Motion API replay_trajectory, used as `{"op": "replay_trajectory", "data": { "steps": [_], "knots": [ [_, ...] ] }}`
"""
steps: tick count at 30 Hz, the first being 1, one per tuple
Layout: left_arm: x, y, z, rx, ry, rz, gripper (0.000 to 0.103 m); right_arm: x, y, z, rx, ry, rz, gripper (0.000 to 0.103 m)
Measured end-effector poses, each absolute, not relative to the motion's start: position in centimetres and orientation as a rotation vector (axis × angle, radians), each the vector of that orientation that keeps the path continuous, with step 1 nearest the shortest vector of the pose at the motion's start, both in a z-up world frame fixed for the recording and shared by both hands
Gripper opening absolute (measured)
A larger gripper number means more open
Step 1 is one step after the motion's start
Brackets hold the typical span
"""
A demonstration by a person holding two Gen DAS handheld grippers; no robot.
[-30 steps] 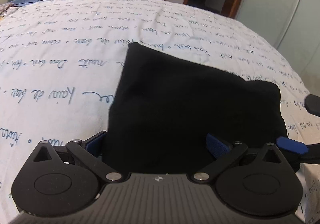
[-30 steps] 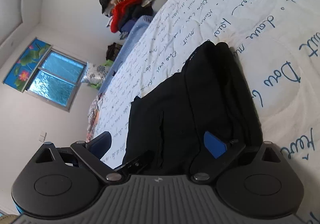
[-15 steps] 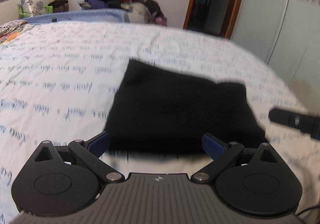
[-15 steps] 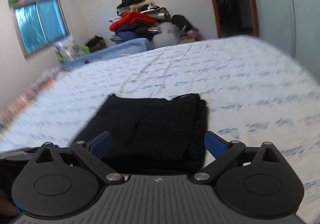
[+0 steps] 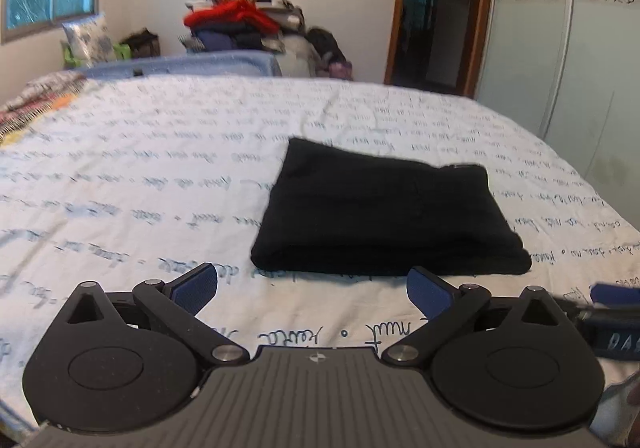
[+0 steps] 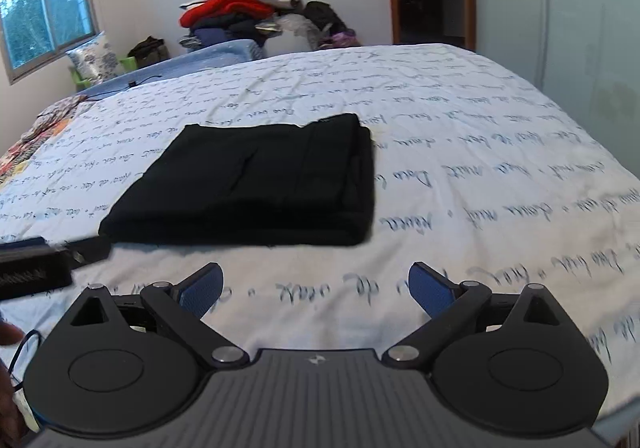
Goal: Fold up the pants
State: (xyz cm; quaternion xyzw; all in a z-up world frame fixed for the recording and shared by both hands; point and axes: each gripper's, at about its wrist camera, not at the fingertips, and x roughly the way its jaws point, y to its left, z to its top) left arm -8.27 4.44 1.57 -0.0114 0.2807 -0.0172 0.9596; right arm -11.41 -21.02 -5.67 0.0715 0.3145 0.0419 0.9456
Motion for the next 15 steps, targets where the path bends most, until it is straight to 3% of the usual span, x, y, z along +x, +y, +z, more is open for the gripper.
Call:
{"op": "replay_trajectory", "data": {
  "steps": [15],
  "knots": [
    [-15.1,3.9,3.9,0.005,0.482,-0.063,0.102,-19.3,-19.1,-4.9,0.07,0.595,0.08,0.1]
  ]
}}
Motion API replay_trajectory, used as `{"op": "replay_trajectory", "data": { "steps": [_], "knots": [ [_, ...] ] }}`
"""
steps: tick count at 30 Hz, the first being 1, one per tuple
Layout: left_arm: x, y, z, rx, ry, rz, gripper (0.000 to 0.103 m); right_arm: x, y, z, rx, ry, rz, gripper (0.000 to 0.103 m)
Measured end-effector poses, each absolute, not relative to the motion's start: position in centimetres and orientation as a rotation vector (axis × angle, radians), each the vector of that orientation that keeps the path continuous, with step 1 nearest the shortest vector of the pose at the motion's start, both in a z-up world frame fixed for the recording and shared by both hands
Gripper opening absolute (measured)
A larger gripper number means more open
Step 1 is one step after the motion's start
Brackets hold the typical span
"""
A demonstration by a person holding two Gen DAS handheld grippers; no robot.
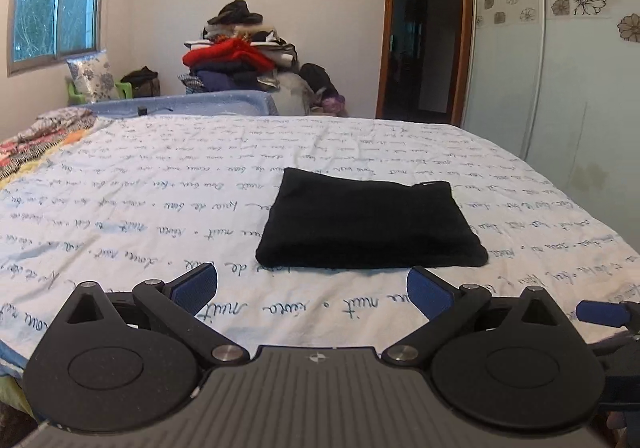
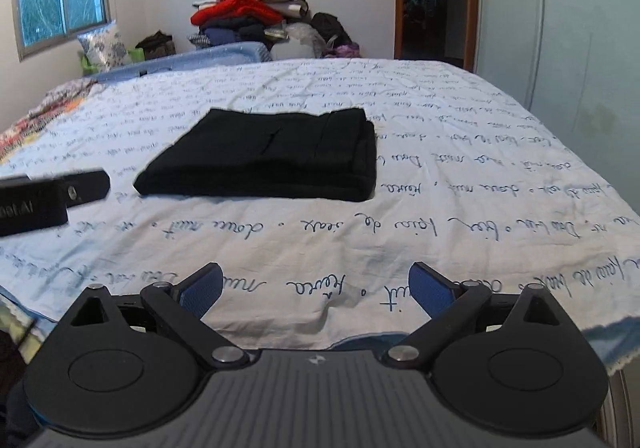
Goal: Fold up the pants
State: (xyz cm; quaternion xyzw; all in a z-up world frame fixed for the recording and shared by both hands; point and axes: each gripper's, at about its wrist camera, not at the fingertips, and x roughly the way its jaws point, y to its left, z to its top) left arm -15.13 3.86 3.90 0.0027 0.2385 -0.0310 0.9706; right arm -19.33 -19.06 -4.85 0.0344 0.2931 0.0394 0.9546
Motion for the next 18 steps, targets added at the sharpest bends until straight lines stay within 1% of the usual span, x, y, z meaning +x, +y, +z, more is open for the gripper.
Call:
{"op": "replay_trajectory", "data": {
  "steps": [3,7,11,18],
  "knots": [
    [-14.7,3.8,3.7,0.01,0.514,-0.055,0.102,-20.0,-19.0,-4.3,0.08,0.569,0.076,0.1],
    [-14.4,4.2,3.7,-0.018,0.557,-0.047,0.102,-19.7,-18.2,-4.5,0.053,0.585,0.076,0.1],
    [-14.7,5.0,3.8,-0.056,0.564,-0.058,0.102,-19.8,-17.4,-5.1,0.034,0.605,0.096,0.1],
    [-14.8,4.9,4.2,-0.048,0.554,-0.058,0.102,-20.0,-17.0,-4.5,0.018,0.575,0.096,0.1]
  ]
}}
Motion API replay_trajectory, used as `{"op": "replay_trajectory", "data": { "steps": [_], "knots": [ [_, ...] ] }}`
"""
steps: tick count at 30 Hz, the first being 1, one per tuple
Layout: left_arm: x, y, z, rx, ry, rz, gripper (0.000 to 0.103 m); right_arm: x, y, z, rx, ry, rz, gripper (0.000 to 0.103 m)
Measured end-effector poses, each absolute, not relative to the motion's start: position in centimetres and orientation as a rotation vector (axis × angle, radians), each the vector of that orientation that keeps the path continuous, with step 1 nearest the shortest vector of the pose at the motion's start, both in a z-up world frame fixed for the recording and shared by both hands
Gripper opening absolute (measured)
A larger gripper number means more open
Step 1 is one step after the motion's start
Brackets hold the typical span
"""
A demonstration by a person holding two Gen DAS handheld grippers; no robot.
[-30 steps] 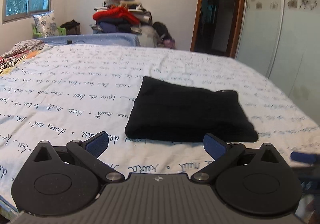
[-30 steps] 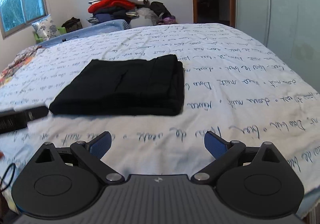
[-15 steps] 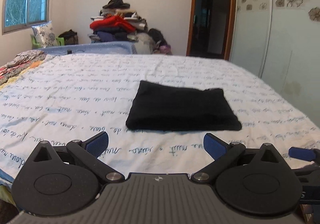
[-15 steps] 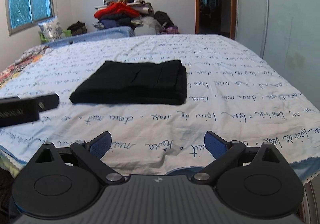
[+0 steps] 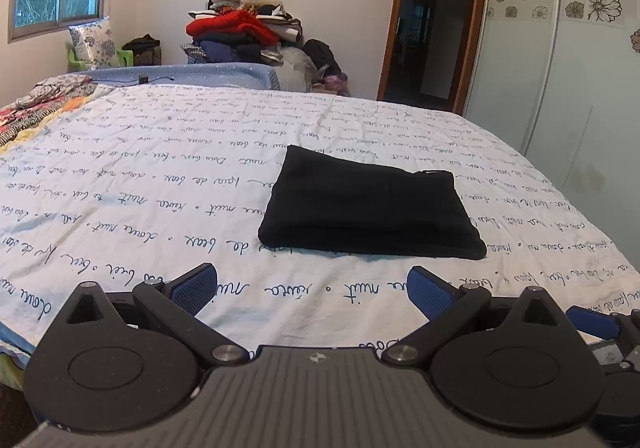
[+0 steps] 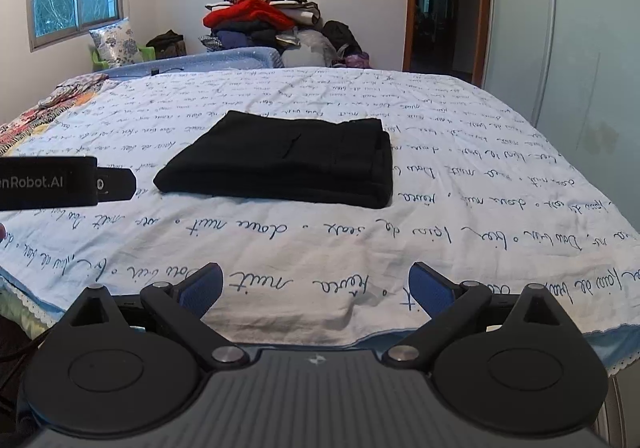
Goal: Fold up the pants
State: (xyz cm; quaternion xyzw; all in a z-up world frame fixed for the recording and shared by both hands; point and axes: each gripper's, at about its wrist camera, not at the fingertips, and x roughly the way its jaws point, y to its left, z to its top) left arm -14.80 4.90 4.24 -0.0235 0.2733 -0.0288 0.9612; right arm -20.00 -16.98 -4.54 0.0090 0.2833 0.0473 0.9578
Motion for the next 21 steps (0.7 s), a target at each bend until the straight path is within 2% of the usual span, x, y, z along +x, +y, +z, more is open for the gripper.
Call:
{"op": "replay_trajectory", "data": {
  "steps": [21],
  "knots": [
    [-14.54,4.59,4.29,-0.036,0.574,-0.067,0.102,-19.93,-17.33,-4.86,0.037,0.591,0.113,0.1]
  ]
}}
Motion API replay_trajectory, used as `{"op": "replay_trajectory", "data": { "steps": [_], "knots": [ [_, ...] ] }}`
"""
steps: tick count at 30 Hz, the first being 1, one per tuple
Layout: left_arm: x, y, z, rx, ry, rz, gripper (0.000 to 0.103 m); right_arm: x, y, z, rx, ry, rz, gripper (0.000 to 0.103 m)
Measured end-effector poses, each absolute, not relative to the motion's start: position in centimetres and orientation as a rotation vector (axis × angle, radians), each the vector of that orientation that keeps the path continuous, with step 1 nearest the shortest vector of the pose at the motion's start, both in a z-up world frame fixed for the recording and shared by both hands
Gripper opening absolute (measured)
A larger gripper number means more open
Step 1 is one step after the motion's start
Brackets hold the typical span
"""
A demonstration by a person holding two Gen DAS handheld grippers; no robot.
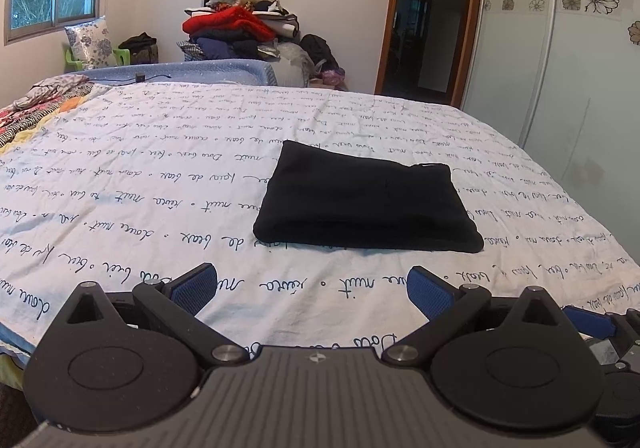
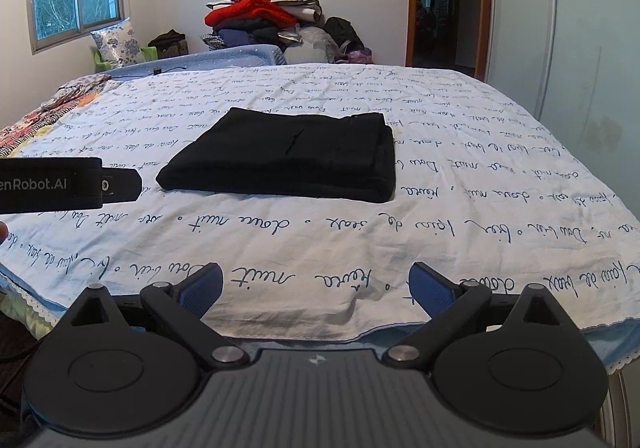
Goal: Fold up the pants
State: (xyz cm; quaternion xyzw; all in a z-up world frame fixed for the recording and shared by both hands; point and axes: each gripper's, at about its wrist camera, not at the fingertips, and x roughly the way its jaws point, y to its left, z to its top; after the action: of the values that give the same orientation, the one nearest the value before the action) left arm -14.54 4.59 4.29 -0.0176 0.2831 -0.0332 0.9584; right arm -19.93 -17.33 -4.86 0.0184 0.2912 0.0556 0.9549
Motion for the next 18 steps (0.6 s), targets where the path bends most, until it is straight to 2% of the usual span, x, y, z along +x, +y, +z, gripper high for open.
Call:
{"op": "replay_trajectory", "data": {
  "steps": [14,18],
  "knots": [
    [-14.42,4.3,4.34,-0.023,0.59,-0.085,0.102,-19.92,-17.46,-5.26,0.055,0.612,0.119,0.1],
    [-15.21,4.61,4.59,-0.061,0.541,-0.131,0.102,-19.86,-17.52,-5.26,0.058,0.614,0.119,0.1]
  ]
}}
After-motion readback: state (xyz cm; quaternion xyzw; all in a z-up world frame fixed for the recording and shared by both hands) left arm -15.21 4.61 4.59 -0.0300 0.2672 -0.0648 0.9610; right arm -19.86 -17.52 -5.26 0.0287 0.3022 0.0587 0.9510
